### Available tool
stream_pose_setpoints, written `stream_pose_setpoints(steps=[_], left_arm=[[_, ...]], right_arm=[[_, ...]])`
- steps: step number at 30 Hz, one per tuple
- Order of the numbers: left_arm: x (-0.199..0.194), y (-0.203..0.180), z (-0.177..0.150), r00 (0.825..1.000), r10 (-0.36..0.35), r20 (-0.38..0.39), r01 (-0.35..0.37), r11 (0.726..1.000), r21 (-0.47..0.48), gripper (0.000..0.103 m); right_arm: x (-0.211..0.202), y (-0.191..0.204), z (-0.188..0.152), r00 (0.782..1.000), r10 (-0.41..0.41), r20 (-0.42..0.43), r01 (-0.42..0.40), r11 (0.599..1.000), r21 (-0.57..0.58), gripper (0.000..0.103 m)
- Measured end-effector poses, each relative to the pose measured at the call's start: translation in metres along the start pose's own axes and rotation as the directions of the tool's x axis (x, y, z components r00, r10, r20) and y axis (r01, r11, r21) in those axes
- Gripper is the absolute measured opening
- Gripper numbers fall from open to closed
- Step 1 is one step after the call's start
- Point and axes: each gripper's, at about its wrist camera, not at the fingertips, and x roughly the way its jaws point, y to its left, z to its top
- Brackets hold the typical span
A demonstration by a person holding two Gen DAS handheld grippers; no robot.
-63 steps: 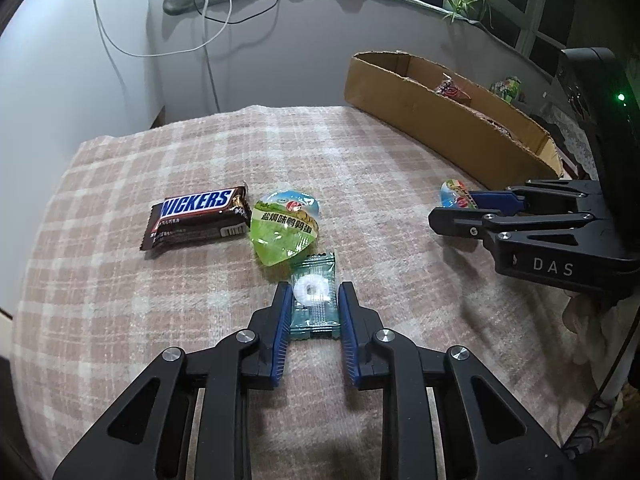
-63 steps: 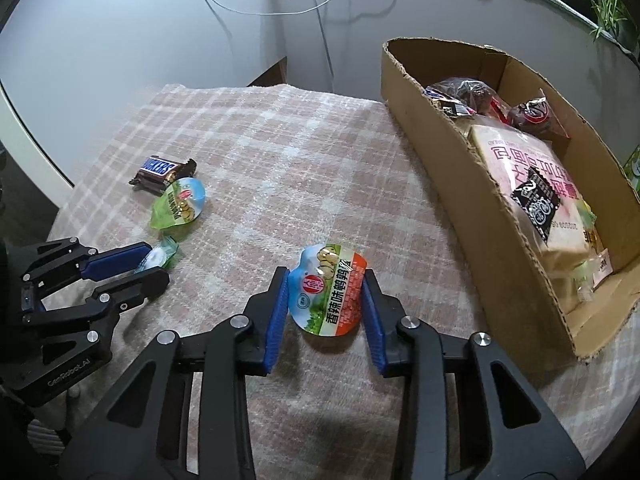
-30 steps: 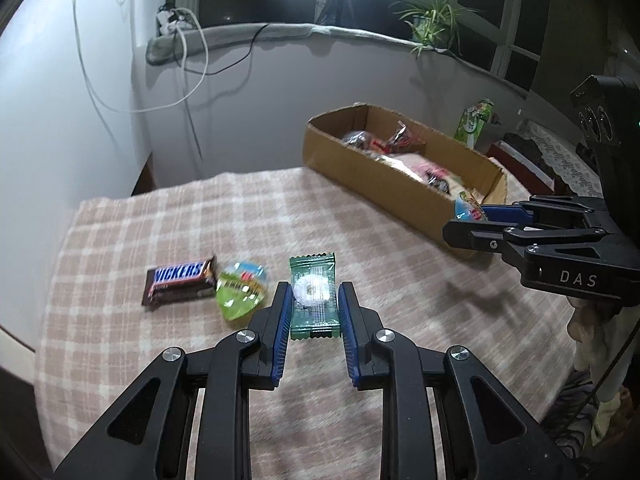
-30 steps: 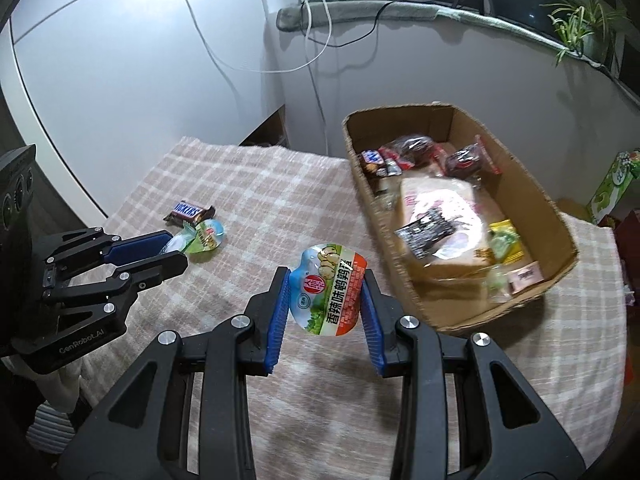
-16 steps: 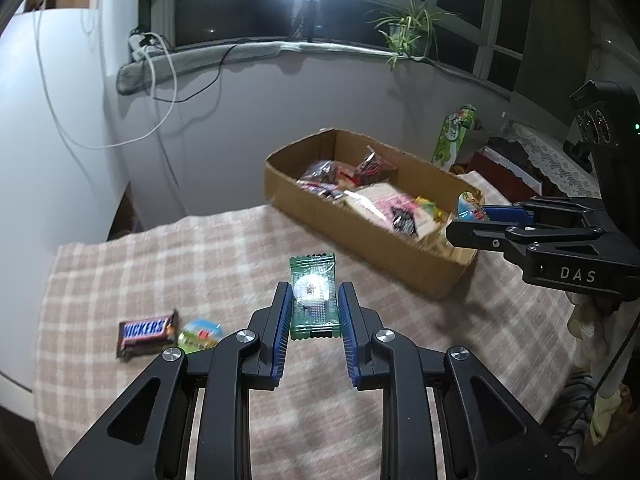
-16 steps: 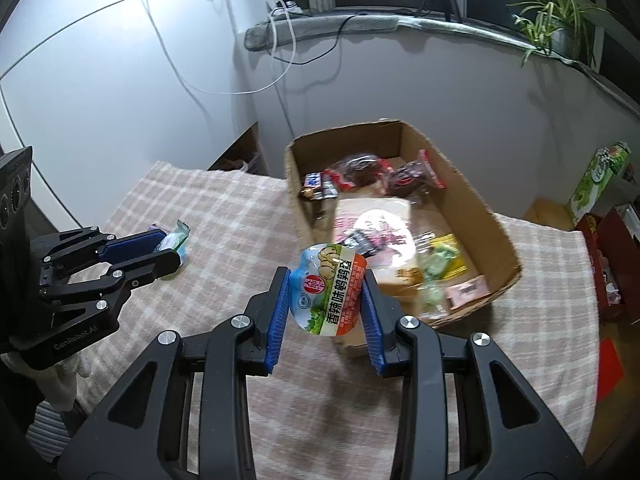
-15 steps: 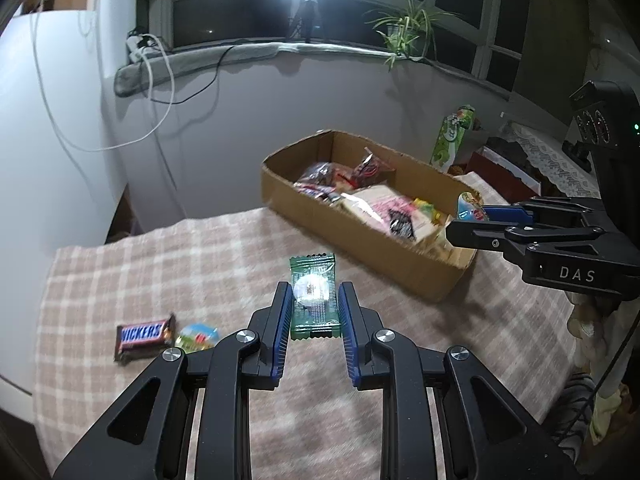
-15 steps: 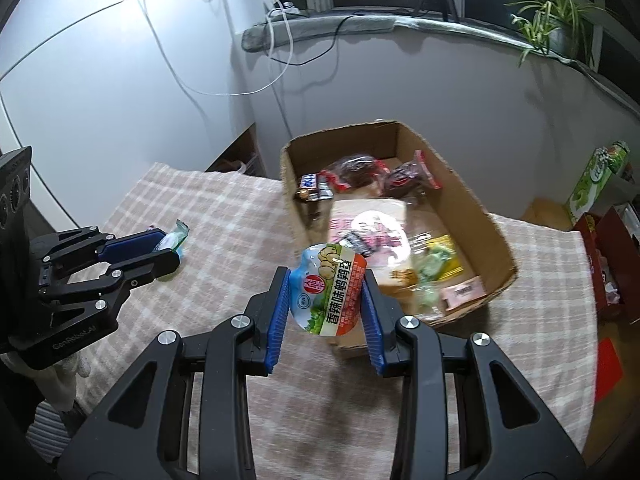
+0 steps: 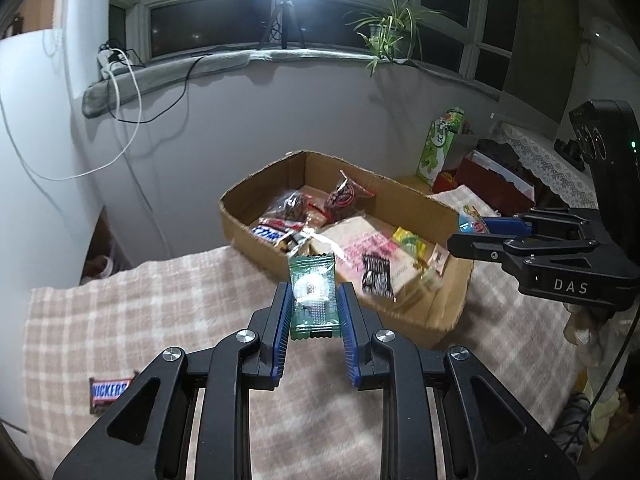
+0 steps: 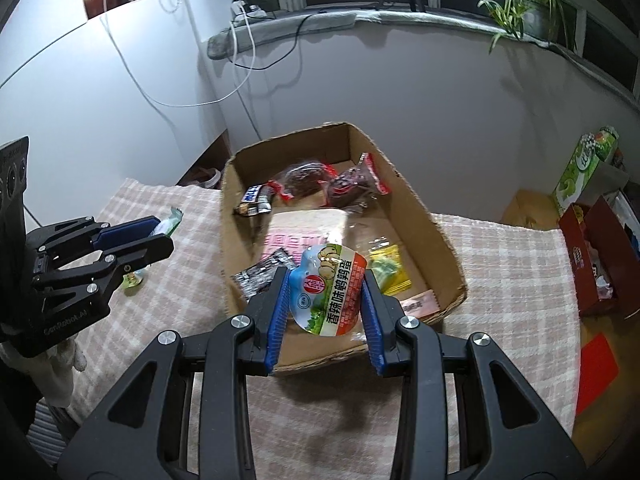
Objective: Organize snacks
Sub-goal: 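Carry the mint pack into the box and open the left gripper while the right drops the jelly cup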
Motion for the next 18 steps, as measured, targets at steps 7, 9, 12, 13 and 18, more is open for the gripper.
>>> stream_pose_setpoints(steps=[7,9,12,13,18], left_arm=[[0.023,-0.007,0.019,1.000,-0.012,-0.010,0.012,1.000,0.008,0.022],[0.032,-0.010,0.024,1.000,-0.018,-0.015,0.018,1.000,0.012,0.022],[0.042,-0.014,0.029,1.000,-0.022,-0.021,0.023,1.000,0.020,0.022],[0.046,-0.015,0.031,0.999,-0.023,-0.023,0.023,0.999,0.022,0.022],[0.061,-0.018,0.039,0.999,-0.025,-0.031,0.026,0.999,0.033,0.022]], right_arm=[[0.016,-0.014,0.006,1.000,0.006,-0.023,-0.006,1.000,0.003,0.036],[0.021,-0.018,0.007,1.000,0.007,-0.028,-0.007,1.000,0.003,0.036],[0.028,-0.022,0.009,0.999,0.006,-0.034,-0.006,1.000,0.004,0.036],[0.031,-0.024,0.010,0.999,0.007,-0.036,-0.007,1.000,0.006,0.036],[0.041,-0.031,0.012,0.999,0.007,-0.049,-0.006,1.000,0.008,0.036]])
